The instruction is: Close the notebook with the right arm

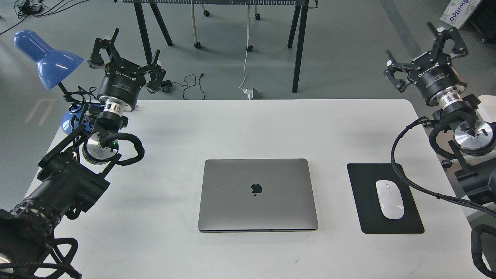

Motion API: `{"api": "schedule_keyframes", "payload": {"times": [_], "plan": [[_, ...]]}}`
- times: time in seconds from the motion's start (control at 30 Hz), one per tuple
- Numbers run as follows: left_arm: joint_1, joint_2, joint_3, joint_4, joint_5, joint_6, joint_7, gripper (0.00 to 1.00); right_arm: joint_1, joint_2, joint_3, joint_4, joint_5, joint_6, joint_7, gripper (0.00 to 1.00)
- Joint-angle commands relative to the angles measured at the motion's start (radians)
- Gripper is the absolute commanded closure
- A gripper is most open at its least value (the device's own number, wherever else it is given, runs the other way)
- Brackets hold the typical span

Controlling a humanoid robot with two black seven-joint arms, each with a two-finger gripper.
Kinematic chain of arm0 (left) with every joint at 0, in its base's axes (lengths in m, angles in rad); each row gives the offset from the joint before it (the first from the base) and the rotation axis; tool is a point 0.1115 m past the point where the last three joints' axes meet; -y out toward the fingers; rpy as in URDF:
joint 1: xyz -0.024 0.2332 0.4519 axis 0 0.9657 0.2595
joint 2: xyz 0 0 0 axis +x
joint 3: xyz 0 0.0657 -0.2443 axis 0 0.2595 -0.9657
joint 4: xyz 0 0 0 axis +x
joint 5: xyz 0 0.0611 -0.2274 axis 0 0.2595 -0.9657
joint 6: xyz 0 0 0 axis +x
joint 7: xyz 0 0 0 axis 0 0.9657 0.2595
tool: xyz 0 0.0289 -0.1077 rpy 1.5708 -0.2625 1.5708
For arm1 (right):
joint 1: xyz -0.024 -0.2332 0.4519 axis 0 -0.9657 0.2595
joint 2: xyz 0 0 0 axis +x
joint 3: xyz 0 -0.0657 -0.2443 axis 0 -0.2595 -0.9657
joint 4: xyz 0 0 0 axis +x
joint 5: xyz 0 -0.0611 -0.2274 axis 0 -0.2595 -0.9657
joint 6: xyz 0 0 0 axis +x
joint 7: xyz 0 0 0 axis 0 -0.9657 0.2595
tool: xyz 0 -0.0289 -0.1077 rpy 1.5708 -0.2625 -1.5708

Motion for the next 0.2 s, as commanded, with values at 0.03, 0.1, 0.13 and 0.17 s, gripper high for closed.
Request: {"api": "schedule_keyframes", "payload": {"times": [0.03,0.1,0.13,0.17], "plan": [[0.0,0.001,0.0,0.0,0.0,-0.001,0.001,0.0,-0.001,0.001,-0.017,-0.002,0.007,0.004,0.004,0.0],[0.0,-0.001,-0.001,0.0,0.0,0.001,0.0,0.0,-0.001,0.003,-0.018,0.001,0.005,0.002,0.006,0.0],[0.0,0.001,-0.001,0.0,0.0,-0.001,0.001,0.0,0.0,0.003,-0.018,0.001,0.005,0.002,0.006,0.0],[0.0,0.001,-0.001,0.0,0.0,0.001,0.0,0.0,0.0,0.004,-0.018,0.003,0.007,0.002,0.006,0.0]]}}
